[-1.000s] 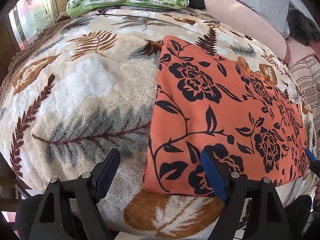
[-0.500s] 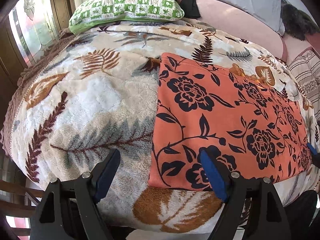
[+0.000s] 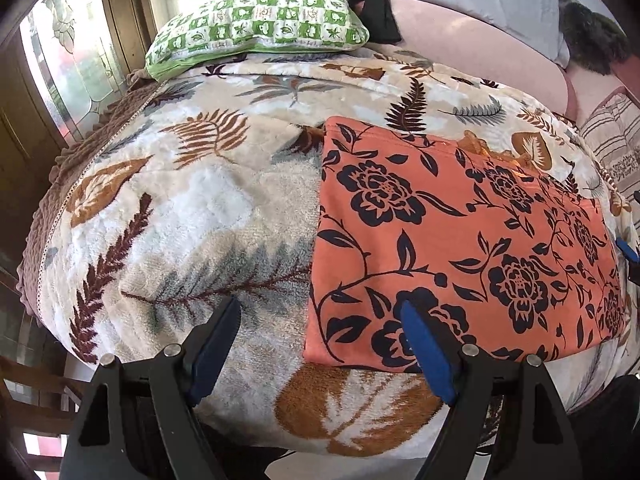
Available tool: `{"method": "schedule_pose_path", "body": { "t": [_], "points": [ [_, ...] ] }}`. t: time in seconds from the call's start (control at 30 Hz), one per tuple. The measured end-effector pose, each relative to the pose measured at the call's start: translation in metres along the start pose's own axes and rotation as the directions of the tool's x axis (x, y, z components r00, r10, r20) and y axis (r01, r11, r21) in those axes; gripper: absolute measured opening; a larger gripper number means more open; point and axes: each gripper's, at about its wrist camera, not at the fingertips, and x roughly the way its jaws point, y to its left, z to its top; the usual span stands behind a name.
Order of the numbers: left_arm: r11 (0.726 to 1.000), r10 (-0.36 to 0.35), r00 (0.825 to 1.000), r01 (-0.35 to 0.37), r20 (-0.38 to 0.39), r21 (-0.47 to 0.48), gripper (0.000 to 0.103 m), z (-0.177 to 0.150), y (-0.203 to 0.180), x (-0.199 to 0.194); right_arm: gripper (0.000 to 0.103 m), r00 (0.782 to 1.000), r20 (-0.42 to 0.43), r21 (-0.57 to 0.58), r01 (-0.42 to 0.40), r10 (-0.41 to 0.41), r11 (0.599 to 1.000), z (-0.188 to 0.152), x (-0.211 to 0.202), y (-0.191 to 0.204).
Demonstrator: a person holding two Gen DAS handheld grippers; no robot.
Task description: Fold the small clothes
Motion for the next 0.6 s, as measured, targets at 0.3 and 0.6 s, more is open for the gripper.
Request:
{"method": "schedule_pose_path", "body": {
  "t": [0.3,0.6],
  "points": [
    [0.998,0.002,0.999,-0.004,0.035,0.055,0.083,0.004,-0.016,0.002,0.088,0.997,0.018,-0.003,0.070,-0.070,0.998,0.017,0.001,-0.005],
    [0.990,-0.083,0.996,0.078,0.037,0.121,0.083,0.011,-0.054,0.013,0.089,0.999,-0.024,0.170,0.045,-0.041,0.984,-0.122,-0.070,-0.049]
  ]
}}
